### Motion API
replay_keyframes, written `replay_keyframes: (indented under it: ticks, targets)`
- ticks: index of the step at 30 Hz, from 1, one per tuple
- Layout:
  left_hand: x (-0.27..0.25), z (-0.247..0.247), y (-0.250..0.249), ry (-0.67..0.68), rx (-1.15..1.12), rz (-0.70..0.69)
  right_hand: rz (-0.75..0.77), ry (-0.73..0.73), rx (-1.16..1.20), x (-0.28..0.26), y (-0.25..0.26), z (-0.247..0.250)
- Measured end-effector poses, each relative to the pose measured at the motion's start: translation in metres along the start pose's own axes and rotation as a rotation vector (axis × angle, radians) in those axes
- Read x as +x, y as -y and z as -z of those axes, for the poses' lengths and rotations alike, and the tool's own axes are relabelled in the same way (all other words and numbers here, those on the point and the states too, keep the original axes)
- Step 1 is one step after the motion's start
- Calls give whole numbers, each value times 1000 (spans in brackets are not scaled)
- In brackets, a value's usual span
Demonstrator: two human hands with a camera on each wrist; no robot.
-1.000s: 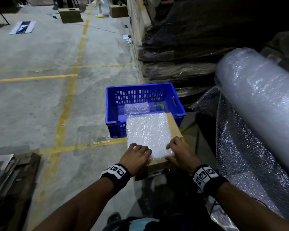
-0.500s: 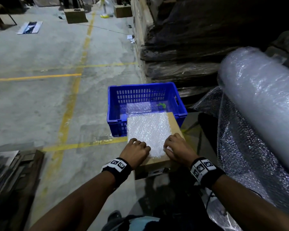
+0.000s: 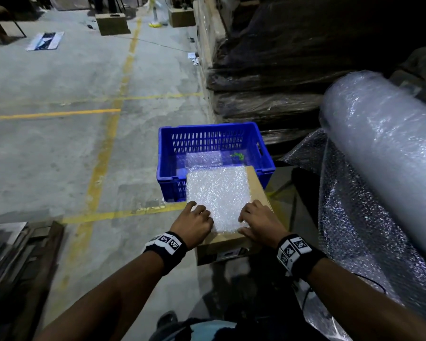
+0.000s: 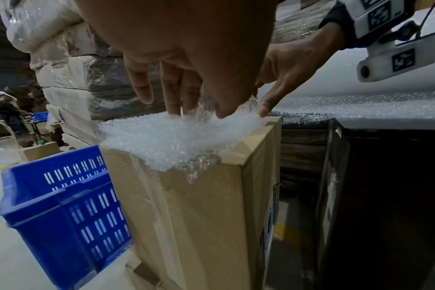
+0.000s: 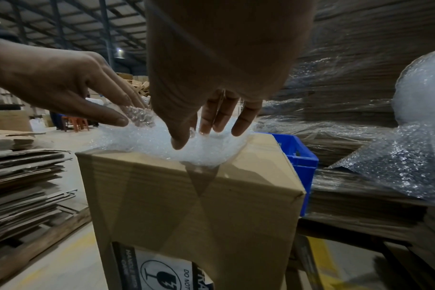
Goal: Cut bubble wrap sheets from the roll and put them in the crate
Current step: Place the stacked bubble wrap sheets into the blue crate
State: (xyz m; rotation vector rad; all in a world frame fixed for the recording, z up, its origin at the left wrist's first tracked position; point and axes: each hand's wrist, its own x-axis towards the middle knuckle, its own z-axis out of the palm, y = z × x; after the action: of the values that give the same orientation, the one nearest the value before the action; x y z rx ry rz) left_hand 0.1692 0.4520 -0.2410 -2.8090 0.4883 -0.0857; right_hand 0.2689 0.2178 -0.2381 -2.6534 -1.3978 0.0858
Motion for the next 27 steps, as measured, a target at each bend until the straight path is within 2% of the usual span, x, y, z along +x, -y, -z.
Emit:
replay_keyframes:
  ticks: [3, 8, 11, 19, 27]
  targets:
    - [-4, 1, 2, 5, -18, 12, -7, -1, -21, -2, 1, 1]
    - [0, 15, -7, -81, -71, 3, -16, -34, -26, -1, 2, 2]
    - [7, 25, -16, -89, -72, 1, -22, -42, -2, 1, 3, 4]
    - [28, 35, -19, 89, -100, 73, -92, 0, 132, 10, 0, 21]
    - [33, 29, -16, 156, -157, 67, -139, 28, 197, 12, -5, 27]
